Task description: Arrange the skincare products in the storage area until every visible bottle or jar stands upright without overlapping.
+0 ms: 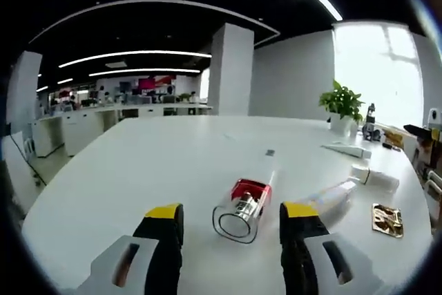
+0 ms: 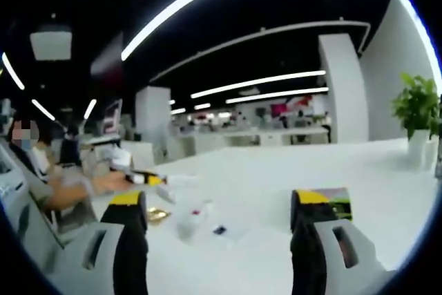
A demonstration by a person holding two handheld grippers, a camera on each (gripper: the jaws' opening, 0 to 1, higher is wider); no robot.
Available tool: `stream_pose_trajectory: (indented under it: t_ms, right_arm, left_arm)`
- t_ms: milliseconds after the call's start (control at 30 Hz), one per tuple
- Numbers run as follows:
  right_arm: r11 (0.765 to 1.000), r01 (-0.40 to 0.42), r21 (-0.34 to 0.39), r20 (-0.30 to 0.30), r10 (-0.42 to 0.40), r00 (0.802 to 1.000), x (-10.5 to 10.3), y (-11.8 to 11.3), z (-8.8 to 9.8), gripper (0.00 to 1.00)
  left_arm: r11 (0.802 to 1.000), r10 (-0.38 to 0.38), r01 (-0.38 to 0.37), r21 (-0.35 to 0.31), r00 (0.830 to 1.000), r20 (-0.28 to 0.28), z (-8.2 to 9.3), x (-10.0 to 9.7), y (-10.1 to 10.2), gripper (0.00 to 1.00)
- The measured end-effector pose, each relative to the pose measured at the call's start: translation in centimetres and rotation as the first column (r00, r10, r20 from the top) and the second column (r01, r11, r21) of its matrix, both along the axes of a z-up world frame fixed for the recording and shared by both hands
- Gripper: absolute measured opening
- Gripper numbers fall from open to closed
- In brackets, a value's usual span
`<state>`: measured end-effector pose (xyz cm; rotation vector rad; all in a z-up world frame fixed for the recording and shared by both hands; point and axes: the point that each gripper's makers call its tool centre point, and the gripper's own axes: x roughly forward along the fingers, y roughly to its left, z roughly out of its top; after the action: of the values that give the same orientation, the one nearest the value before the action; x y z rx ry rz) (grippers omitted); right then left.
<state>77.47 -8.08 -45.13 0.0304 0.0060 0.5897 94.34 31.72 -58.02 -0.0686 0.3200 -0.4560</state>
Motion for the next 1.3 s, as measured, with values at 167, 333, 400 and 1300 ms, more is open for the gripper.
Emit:
stream_pose_trajectory:
  t_ms: [167, 333, 400, 1300]
  right_arm:
    - [1.000, -0.001, 0.004, 0.001, 0.001, 1.000, -0.1, -0.1, 0.0, 0.84]
    - [1.000, 0.005, 0.003, 0.009, -0.006, 1.000, -0.1, -0.4, 0.1, 0.83]
    - [1.000, 0.008, 0.005, 0.009, -0.008, 1.000, -0.1, -0.5, 0.1, 0.83]
    - [1.000, -0.005, 0.010, -0.006, 0.005, 1.000, 0.1, -0.3, -0.3, 0.82]
  left_arm:
    - [1.000, -0.014, 0.014, 0.018, 1.000, 0.004, -0.1, 0.1, -0.1, 0.39]
    - [0.999, -0.035, 0.034, 0.038, 0.999, 0.010, -0.2, 0.2, -0.4, 0.33]
    - [0.998, -0.055, 0.055, 0.027, 0.998, 0.002, -0.2, 0.0, -0.7, 0.31]
    - [1.000, 0.002, -0.003, 0.009, 0.999, 0.048, 3.9, -1.1, -1.7, 0.25]
